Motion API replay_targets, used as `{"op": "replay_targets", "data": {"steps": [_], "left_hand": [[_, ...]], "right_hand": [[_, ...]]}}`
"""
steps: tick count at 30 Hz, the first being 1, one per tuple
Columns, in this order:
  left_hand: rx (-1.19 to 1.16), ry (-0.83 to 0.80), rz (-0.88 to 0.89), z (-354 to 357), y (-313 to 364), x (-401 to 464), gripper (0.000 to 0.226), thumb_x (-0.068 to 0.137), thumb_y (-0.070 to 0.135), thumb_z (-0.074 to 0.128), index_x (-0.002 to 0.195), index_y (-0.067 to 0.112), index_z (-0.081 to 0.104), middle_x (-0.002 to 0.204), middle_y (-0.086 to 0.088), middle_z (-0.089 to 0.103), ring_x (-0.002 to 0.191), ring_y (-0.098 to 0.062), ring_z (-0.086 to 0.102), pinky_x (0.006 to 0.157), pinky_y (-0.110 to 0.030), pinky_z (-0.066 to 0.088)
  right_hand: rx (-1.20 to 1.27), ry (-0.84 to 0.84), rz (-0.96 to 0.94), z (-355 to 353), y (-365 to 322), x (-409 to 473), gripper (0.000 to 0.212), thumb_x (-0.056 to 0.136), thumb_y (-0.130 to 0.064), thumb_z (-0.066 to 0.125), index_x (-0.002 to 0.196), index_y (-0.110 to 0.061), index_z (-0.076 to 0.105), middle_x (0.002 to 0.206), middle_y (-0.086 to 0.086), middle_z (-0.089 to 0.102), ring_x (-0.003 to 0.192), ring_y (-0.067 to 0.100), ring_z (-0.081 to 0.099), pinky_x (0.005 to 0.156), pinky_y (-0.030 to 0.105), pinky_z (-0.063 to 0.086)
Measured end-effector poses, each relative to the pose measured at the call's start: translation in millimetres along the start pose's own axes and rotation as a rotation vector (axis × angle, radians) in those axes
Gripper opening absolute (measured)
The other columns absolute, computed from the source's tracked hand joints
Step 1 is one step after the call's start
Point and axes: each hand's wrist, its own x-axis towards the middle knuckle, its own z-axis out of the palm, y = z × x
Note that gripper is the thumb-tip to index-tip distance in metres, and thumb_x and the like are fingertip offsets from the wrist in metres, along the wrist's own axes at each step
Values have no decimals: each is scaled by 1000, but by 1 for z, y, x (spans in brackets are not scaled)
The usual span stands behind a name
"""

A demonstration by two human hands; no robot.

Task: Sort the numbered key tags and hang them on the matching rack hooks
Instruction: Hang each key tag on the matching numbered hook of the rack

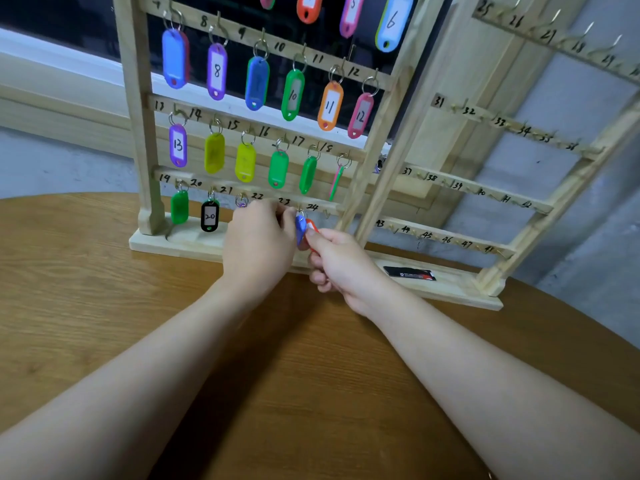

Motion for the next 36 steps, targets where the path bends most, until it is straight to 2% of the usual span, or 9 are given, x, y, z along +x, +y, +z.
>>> {"op": "replay_targets", "data": {"steps": [3,7,10,13,23,26,29,33,36], "left_hand": [[-48,-30,-25,1,-2,-2,31,100,32,52,87,16,75,74,-3,74,80,-28,68,72,-39,52],[-23,-60,-13,4,-8,-11,31,99,35,52,77,21,68,66,2,70,78,-28,67,83,-43,53],[57,-113,39,8,-5,-24,27,98,34,55,77,20,66,66,2,65,75,-29,64,64,-35,43],[131,-190,141,12,4,-35,20,95,33,58,82,22,69,72,1,67,78,-31,64,61,-33,39],[64,-967,517,21,61,-93,11,97,37,61,93,34,71,82,19,63,79,-1,59,78,-28,51],[25,-1136,599,23,75,-118,8,96,35,61,97,34,69,86,20,65,83,2,60,82,-28,52],[-85,-1252,653,25,85,-141,14,97,36,63,110,38,66,92,19,67,89,1,62,85,-28,52],[-163,-1288,676,30,91,-164,33,98,40,61,131,38,57,86,15,62,83,-1,57,77,-21,44],[-217,-1274,686,35,89,-169,38,97,39,64,134,35,57,82,13,60,79,-4,56,77,-26,47]], "right_hand": [[-56,-13,24,-9,8,-10,30,108,-35,45,91,-16,60,54,-7,39,44,11,40,43,21,29],[-172,-32,14,-27,17,-31,30,108,-33,47,95,-12,65,58,-4,43,46,12,45,43,23,34],[-268,-36,-24,-46,21,-54,30,108,-30,47,95,-12,67,60,-2,44,47,12,46,46,25,35],[-355,7,-20,-70,23,-82,31,107,-28,48,94,-9,69,62,-2,43,48,10,42,46,21,35],[-712,142,62,-146,38,-200,27,104,-34,53,87,-22,70,55,-1,46,56,18,42,58,33,34],[-738,167,129,-157,44,-232,25,103,-38,55,87,-27,71,60,4,55,63,28,51,67,41,47],[-724,154,184,-161,53,-259,20,100,-42,59,88,-30,70,71,6,66,65,24,59,67,45,50],[-752,103,240,-155,64,-278,15,93,-47,67,91,-32,68,60,-8,59,53,1,50,56,20,40],[-737,102,249,-147,70,-282,22,87,-51,73,96,-32,67,66,-1,65,56,3,53,59,26,44]]}}
